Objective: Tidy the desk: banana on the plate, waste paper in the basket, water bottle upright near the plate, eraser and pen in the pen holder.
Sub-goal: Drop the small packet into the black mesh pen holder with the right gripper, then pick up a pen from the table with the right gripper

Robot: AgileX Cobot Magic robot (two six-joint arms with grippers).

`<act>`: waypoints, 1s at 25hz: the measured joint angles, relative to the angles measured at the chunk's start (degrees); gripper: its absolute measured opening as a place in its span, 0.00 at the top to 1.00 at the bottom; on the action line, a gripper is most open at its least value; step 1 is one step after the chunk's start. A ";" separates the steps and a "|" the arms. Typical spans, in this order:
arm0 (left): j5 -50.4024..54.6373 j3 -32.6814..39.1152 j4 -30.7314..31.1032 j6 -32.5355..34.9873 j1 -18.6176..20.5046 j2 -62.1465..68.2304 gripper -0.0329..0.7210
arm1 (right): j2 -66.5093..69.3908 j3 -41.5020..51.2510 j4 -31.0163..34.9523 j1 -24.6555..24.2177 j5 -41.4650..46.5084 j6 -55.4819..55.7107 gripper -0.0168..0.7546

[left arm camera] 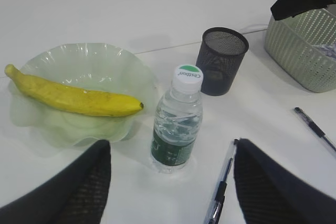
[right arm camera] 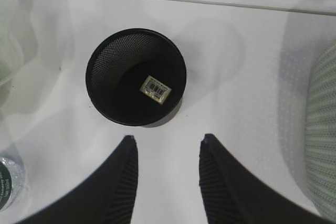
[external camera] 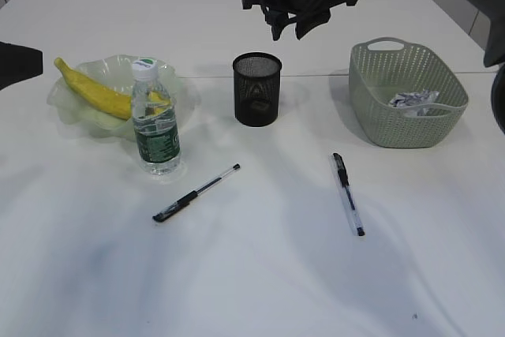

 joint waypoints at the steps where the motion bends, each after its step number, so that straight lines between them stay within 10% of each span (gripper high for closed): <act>1: 0.00 0.00 0.00 0.00 0.00 0.00 0.27 | 0.00 0.00 0.43 0.00 0.11 -0.51 0.59; 12: -0.97 0.00 0.00 0.00 0.00 0.00 0.27 | -4.14 3.07 3.00 0.00 0.19 -2.41 0.59; 25: -1.00 0.00 0.00 0.00 0.00 0.00 0.27 | -14.12 32.95 0.40 0.00 -0.02 -2.53 0.59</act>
